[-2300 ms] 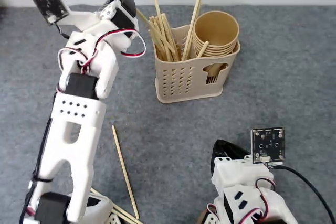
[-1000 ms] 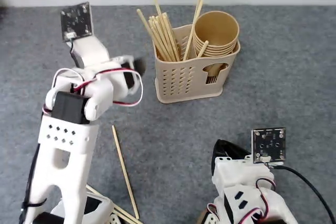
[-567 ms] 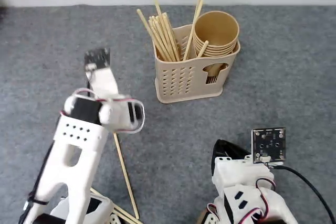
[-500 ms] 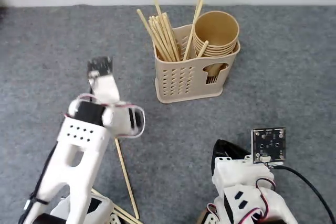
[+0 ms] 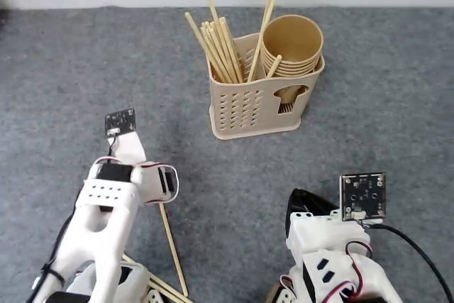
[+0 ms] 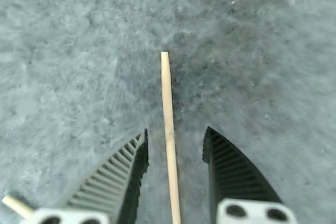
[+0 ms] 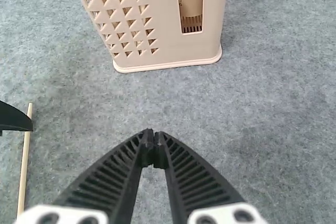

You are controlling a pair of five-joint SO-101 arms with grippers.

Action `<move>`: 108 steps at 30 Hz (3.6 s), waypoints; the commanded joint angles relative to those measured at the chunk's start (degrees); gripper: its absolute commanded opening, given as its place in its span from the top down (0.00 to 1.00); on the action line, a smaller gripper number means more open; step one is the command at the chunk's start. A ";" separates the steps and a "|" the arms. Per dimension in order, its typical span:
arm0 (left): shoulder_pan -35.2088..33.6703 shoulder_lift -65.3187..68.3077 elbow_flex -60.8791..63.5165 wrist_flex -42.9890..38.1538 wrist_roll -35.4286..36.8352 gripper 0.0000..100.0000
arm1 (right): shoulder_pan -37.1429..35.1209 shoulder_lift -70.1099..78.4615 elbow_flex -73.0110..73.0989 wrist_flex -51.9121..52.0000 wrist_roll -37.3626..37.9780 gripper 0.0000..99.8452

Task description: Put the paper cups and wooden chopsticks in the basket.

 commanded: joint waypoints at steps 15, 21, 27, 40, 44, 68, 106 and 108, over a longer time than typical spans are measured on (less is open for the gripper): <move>0.00 -1.41 9.45 -15.82 0.00 0.97 | 0.48 -0.04 -0.18 -0.31 0.09 0.99; 0.09 -1.41 10.77 -15.65 0.00 0.99 | 0.48 -0.04 -0.18 -0.31 0.09 0.99; 0.09 -1.49 10.86 -15.74 -0.18 0.98 | 0.48 -0.04 -0.18 -0.31 0.09 0.99; -0.09 -1.41 10.95 -11.43 -0.09 0.89 | 0.48 -0.04 -0.18 -0.31 0.09 0.99; 0.00 -1.41 11.47 -13.01 -0.09 0.98 | 0.48 -0.04 -0.18 -0.31 0.09 0.99; 0.09 -2.02 -28.62 9.67 4.92 0.99 | 0.22 -0.04 -0.18 -0.31 0.09 0.99; 2.90 24.00 -68.97 -36.31 19.69 0.99 | 0.13 -0.04 -0.18 -0.31 0.09 0.99; 2.90 25.32 -69.85 -36.31 19.25 0.99 | 0.13 -0.04 -0.18 -0.31 0.09 0.99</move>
